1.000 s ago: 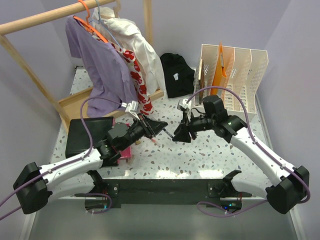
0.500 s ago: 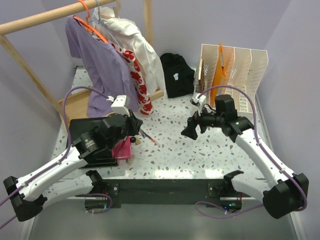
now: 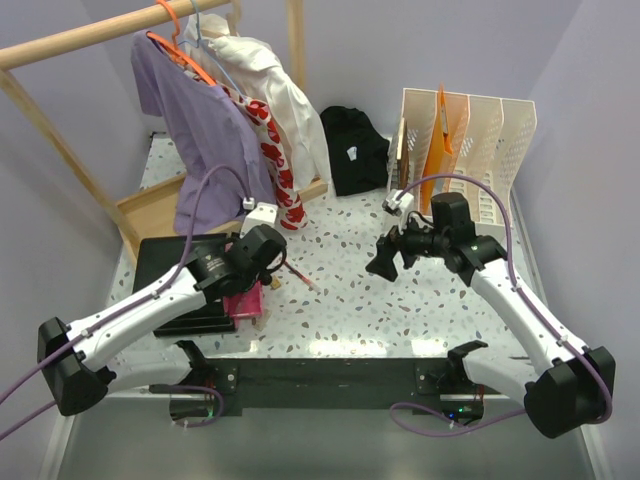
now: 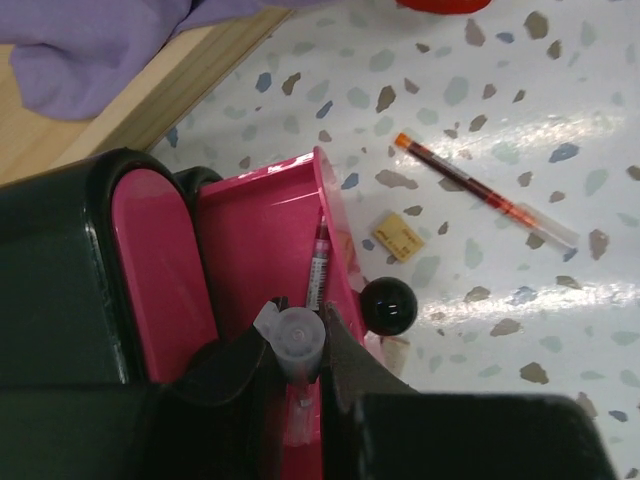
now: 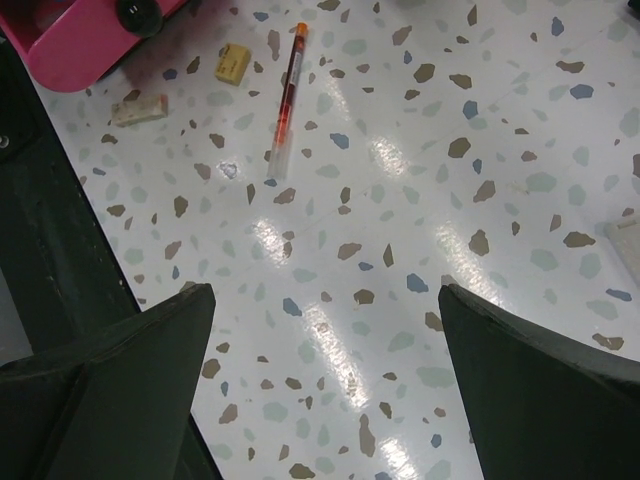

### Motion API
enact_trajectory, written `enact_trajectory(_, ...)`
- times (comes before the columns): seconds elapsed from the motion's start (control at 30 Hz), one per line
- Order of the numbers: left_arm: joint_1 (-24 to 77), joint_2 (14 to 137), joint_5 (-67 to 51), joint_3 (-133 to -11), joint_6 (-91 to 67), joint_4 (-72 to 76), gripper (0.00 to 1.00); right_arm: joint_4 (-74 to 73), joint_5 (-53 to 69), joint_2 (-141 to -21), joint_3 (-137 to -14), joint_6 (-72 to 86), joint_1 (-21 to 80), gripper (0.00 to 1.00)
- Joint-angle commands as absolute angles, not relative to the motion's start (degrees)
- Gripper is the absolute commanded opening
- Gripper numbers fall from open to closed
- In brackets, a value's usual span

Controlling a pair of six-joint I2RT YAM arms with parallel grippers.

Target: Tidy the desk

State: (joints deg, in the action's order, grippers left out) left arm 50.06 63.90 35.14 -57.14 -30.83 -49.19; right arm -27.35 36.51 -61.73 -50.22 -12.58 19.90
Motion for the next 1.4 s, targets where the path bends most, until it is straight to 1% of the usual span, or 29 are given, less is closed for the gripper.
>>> enact_trajectory(0.0, 49.7, 66.2, 40.2, -59.9, -28.9, -54.1, 0.01, -26.2, 36.2, -60.6, -50.1, -13.5, 19.4, 0.99)
enact_trajectory(0.03, 49.7, 67.2, 41.4, -59.9, -28.7, -54.5, 0.03, -26.1, 36.3, -60.7, -50.1, -13.5, 19.4, 0.99)
enact_trajectory(0.07, 49.7, 67.8, 41.9, -60.0, -28.7, -54.9, 0.09, -26.2, 36.4, -60.9, -50.1, -13.5, 19.3, 0.99)
enact_trajectory(0.13, 49.7, 69.1, 42.5, -60.4, -28.2, -55.4, 0.17, -26.3, 36.8, -61.1, -50.1, -13.5, 19.4, 0.99)
enact_trajectory(0.17, 49.7, 69.4, 42.8, -60.7, -28.1, -55.5, 0.28, -26.4, 36.9, -61.1, -50.1, -13.5, 19.3, 0.99)
enact_trajectory(0.23, 49.7, 69.7, 43.3, -62.0, -28.0, -55.5, 0.41, -26.4, 37.0, -61.2, -50.1, -13.5, 19.2, 0.99)
enact_trajectory(0.27, 49.7, 69.7, 43.3, -62.3, -27.4, -55.4, 0.51, -26.4, 37.1, -61.2, -50.1, -13.6, 19.2, 0.99)
enact_trajectory(0.37, 49.7, 69.1, 43.1, -63.6, -26.0, -54.4, 0.59, -26.4, 37.4, -61.2, -50.1, -13.6, 19.2, 0.99)
enact_trajectory(0.53, 49.7, 68.6, 43.2, -66.0, -25.0, -54.8, 0.6, -26.6, 38.1, -61.7, -50.1, -14.0, 19.2, 0.99)
enact_trajectory(0.67, 49.7, 65.0, 40.4, -66.2, -22.9, -50.0, 0.61, -28.1, 40.4, -62.1, -50.2, -17.4, 19.2, 0.99)
enact_trajectory(0.8, 49.5, 56.6, 33.8, -62.2, -20.0, -41.0, 0.71, -30.3, 45.3, -62.8, -49.9, -21.8, 19.2, 0.99)
enact_trajectory(0.83, 49.4, 55.2, 33.0, -61.1, -19.1, -39.2, 0.76, -30.8, 46.6, -63.2, -49.9, -22.6, 19.2, 0.99)
enact_trajectory(0.93, 49.1, 50.1, 30.7, -57.2, -17.6, -33.1, 0.8, -31.3, 49.2, -64.2, -49.4, -24.3, 19.2, 0.99)
enact_trajectory(1.03, 49.0, 46.3, 28.7, -54.0, -15.6, -28.8, 0.82, -30.9, 50.0, -66.2, -49.3, -24.7, 20.2, 0.99)
enact_trajectory(1.07, 49.0, 44.9, 28.2, -52.6, -15.0, -27.0, 0.82, -30.9, 49.5, -67.7, -49.4, -24.7, 20.9, 0.99)
enact_trajectory(1.17, 49.0, 42.5, 26.7, -49.8, -12.8, -24.2, 0.84, -31.0, 42.9, -70.4, -50.9, -25.3, 26.5, 0.99)
enact_trajectory(1.2, 49.0, 42.0, 26.6, -49.1, -11.5, -23.6, 0.85, -30.7, 37.1, -72.3, -51.3, -25.4, 30.6, 0.99)
enact_trajectory(1.3, 49.0, 40.3, 27.4, -46.2, -9.9, -21.5, 0.87, -29.3, 30.7, -77.3, -53.3, -24.9, 37.5, 0.99)
enact_trajectory(1.37, 49.0, 38.8, 28.6, -43.9, -9.3, -20.0, 0.87, -29.4, 25.9, -80.6, -56.4, -24.2, 40.2, 0.99)
